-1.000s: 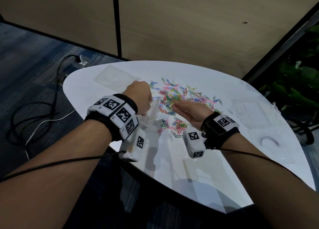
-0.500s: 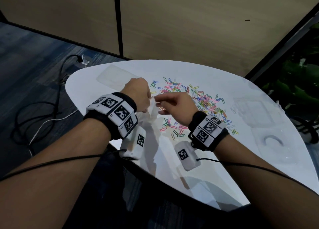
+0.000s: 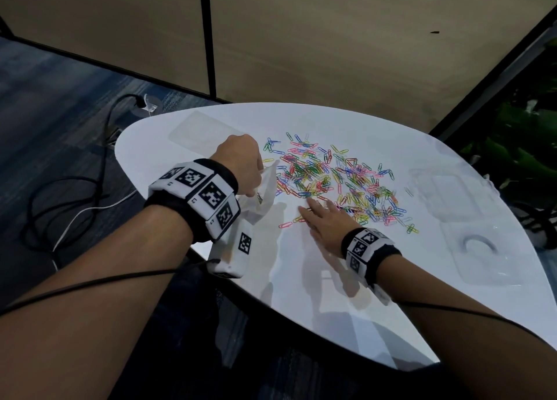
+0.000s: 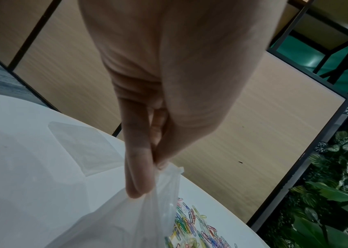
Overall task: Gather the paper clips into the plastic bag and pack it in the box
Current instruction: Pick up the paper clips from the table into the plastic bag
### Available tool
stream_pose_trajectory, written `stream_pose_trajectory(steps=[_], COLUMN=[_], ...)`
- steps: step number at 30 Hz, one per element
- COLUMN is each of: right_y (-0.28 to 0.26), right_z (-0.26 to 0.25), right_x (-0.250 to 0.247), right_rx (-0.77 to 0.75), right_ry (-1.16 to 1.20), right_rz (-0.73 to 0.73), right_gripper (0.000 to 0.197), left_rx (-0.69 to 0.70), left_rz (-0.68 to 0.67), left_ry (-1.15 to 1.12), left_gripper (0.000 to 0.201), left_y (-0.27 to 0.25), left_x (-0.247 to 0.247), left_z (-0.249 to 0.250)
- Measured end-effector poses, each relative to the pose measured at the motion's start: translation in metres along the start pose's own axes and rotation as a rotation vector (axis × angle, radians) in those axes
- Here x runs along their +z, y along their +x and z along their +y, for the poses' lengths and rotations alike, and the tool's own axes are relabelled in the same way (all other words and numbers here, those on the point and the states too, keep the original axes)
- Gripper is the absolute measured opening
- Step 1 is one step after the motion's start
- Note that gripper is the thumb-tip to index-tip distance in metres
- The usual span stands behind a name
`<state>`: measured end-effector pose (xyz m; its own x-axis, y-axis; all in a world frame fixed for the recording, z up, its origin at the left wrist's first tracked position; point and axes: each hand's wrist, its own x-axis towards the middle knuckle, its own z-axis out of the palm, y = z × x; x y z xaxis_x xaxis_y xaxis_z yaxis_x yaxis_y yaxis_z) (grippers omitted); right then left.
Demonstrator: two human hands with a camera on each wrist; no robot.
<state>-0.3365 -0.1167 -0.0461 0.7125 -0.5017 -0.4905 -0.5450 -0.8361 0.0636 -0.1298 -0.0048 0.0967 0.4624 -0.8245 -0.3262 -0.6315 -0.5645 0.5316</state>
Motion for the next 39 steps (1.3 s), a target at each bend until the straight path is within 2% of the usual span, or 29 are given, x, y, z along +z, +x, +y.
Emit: stream_pose_trajectory(steps=[2, 4, 6, 8, 12, 15, 17, 19, 21, 23, 25, 28, 32, 39], right_y=[0.002, 0.002, 0.003, 0.003, -0.002, -0.002, -0.005, -0.007, -0.010, -0.013, -0.013, -0.010, -0.001, 0.004], right_z=[0.008, 0.008, 0.010, 0.014, 0.029, 0.040, 0.037, 0.027, 0.011, -0.011, -0.033, -0.058, -0.073, -0.072], right_x=[0.001, -0.003, -0.006, -0.009, -0.023, -0.038, -0.052, -0.069, -0.084, -0.096, -0.100, -0.096, -0.089, -0.088], right_rx=[-0.002, -0.037, -0.027, 0.061, 0.351, 0.477, 0.472, 0.388, 0.271, 0.193, 0.165, 0.155, 0.210, 0.263], right_ry=[0.069, 0.101, 0.125, 0.196, 0.612, 1.036, 1.387, 1.684, 1.867, 1.960, 1.974, 1.879, 1.689, 1.329], right_rz=[0.101, 0.223, 0.263, 0.282, 0.395, 0.419, 0.402, 0.409, 0.401, 0.348, 0.271, 0.213, 0.222, 0.339], right_gripper=[0.047, 0.030, 0.023, 0.020, 0.013, 0.009, 0.009, 0.012, 0.020, 0.014, 0.005, 0.011, 0.024, 0.009], left_rx=[-0.005, -0.009, -0.008, -0.002, 0.004, 0.007, 0.012, 0.019, 0.021, 0.025, 0.042, 0.072, 0.108, 0.109], left_rz=[-0.003, -0.002, -0.004, -0.012, -0.025, -0.023, -0.022, -0.026, -0.029, -0.029, -0.018, -0.013, -0.024, -0.011], left_ry=[0.004, 0.003, 0.009, 0.017, 0.032, 0.039, 0.043, 0.047, 0.040, 0.029, 0.032, 0.047, 0.059, 0.036], left_gripper=[0.026, 0.025, 0.024, 0.023, 0.026, 0.027, 0.028, 0.027, 0.025, 0.024, 0.024, 0.021, 0.016, 0.020], left_y=[0.000, 0.001, 0.001, 0.001, 0.003, 0.003, 0.003, 0.002, 0.002, 0.002, 0.001, -0.001, -0.003, -0.005], left_x=[0.001, 0.003, 0.004, 0.006, 0.008, 0.008, 0.007, 0.008, 0.008, 0.010, 0.012, 0.014, 0.017, 0.013], left_z=[0.001, 0.002, 0.003, 0.004, 0.004, 0.004, 0.005, 0.007, 0.008, 0.009, 0.009, 0.011, 0.013, 0.011])
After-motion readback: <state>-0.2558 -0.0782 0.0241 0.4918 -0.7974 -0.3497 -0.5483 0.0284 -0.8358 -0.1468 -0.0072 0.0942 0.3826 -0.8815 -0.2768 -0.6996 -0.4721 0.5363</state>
